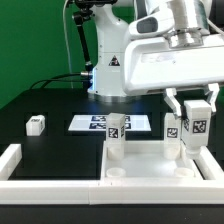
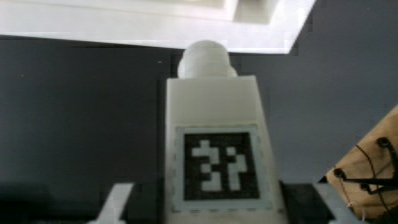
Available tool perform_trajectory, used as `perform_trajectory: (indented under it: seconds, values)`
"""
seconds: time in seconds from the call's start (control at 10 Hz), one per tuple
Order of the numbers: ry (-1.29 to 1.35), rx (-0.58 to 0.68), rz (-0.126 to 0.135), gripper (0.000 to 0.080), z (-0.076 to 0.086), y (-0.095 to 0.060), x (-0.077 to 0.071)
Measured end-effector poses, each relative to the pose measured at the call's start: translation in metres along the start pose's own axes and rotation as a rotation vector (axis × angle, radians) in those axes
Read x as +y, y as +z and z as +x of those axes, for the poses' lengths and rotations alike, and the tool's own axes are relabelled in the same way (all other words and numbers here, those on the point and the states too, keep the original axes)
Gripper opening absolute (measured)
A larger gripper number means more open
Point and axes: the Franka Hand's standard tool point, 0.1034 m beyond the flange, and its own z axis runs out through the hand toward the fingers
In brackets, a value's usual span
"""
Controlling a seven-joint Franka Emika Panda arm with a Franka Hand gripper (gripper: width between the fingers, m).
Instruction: Assemble square table
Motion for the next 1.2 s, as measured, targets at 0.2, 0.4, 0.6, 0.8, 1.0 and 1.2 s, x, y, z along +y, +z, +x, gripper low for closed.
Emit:
perform_trajectory:
  seconds: [0.2,0.4,0.6,0.8,1.0,1.2]
  values:
    - [-0.002,0.001,-0.002,0.0291,-0.002,0.0,0.001]
    - [-0.012,0.009,-0.015,0.0291,-0.024,0.004,0.007]
    - [-0.014,-0.004,-0.02,0.0291,-0.036,0.012,0.013]
    - [-0.014,-0.009,-0.019,0.0291,-0.039,0.015,0.012]
    - [-0.017,-0.01,-0.014,0.0291,-0.039,0.019,0.007]
    - [-0.027,-0.015,-0.007,0.0291,-0.041,0.021,-0.001]
